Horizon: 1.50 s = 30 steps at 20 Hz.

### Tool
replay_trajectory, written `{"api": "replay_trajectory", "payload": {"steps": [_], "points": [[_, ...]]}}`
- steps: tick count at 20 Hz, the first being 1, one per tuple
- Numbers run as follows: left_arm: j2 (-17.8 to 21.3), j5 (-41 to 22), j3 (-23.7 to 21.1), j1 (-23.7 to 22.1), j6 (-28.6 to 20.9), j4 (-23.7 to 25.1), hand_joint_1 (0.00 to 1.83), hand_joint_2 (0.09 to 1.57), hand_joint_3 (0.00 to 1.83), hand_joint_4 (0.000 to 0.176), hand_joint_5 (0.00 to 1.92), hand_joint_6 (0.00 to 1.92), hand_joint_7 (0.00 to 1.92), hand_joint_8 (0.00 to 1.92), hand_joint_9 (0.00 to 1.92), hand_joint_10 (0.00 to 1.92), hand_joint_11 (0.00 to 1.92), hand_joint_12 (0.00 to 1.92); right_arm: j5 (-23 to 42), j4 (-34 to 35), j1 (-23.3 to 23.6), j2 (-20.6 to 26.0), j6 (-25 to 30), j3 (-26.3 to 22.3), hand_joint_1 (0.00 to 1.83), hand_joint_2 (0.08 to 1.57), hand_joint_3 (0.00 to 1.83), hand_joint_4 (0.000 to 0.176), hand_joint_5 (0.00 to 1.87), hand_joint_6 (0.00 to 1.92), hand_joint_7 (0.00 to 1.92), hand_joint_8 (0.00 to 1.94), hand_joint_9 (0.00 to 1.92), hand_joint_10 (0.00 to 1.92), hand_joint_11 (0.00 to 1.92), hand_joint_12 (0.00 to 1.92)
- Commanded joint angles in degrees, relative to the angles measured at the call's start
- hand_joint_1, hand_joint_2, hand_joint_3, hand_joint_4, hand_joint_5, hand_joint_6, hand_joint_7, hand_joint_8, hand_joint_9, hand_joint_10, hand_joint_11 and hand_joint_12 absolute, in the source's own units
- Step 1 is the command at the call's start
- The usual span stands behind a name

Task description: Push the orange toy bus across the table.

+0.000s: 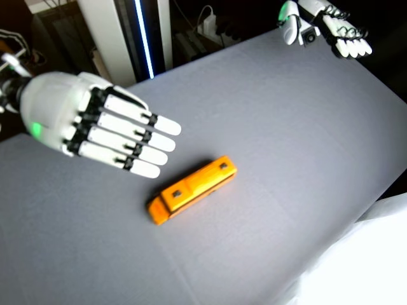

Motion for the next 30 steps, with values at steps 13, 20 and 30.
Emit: {"api": "replay_trajectory", "payload": {"steps": [13, 20, 30], "points": [[0.23, -7.97, -1.11, 1.84, 0.36, 1.07, 0.02, 1.38, 0.0, 0.0, 0.21, 0.0, 0.16, 0.0, 0.08, 0.0, 0.01, 0.05, 10.33, 0.2, 0.42, 0.77, 0.39, -0.88, 0.58, 1.39, 0.0, 0.0, 0.45, 0.0, 0.44, 0.0, 0.32, 0.0, 0.25, 0.03], [0.18, -8.07, -1.35, 2.15, -0.2, 1.16, 0.08, 1.43, 0.01, 0.0, 0.19, 0.0, 0.16, 0.0, 0.08, 0.0, 0.02, 0.06, 10.83, 0.45, 0.4, 0.71, 0.36, -1.03, 0.78, 1.39, 0.0, 0.0, 0.46, 0.0, 0.45, 0.0, 0.32, 0.0, 0.24, 0.03], [0.15, -8.1, -1.55, 2.39, -1.07, 1.61, 0.38, 1.49, 0.0, 0.0, 0.21, 0.0, 0.19, 0.0, 0.11, 0.0, 0.03, 0.05, 12.13, 0.43, 0.4, 0.82, 0.36, -1.38, 0.72, 1.37, 0.0, 0.0, 0.45, 0.0, 0.43, 0.0, 0.29, 0.0, 0.19, 0.02]]}}
